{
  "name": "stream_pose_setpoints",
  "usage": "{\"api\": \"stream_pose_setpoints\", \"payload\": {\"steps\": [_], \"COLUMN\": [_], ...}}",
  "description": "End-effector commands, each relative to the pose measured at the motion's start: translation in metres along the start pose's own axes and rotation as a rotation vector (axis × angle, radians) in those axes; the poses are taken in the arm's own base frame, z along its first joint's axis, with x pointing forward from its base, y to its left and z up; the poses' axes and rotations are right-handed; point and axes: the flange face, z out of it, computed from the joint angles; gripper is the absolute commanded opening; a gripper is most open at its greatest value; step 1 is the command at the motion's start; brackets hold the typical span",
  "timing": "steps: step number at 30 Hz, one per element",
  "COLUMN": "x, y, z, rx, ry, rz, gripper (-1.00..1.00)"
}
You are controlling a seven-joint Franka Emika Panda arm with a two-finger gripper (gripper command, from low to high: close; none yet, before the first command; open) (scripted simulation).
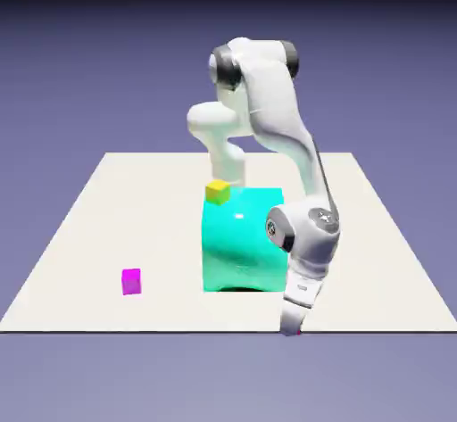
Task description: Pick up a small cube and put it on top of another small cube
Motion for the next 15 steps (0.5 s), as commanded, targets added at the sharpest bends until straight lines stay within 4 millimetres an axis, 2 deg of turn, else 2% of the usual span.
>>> {"api": "stream_pose_setpoints", "payload": {"steps": [1,4,6,9,12,15], "x": [0.0,-0.002,-0.025,-0.073,-0.135,-0.208], "y": [0.001,0.002,0.065,0.154,0.231,0.292], "z": [-0.017,-0.069,-0.065,-0.059,-0.053,-0.048], "rx": [0.0,0.0,0.016,0.046,0.085,0.135], "ry": [0.0,0.0,-0.031,-0.076,-0.119,-0.162], "rz": [0.001,0.0,0.234,0.598,0.965,1.333], "gripper": [-1.0,-1.0,-1.0,-1.0,-1.0,-1.0]}}
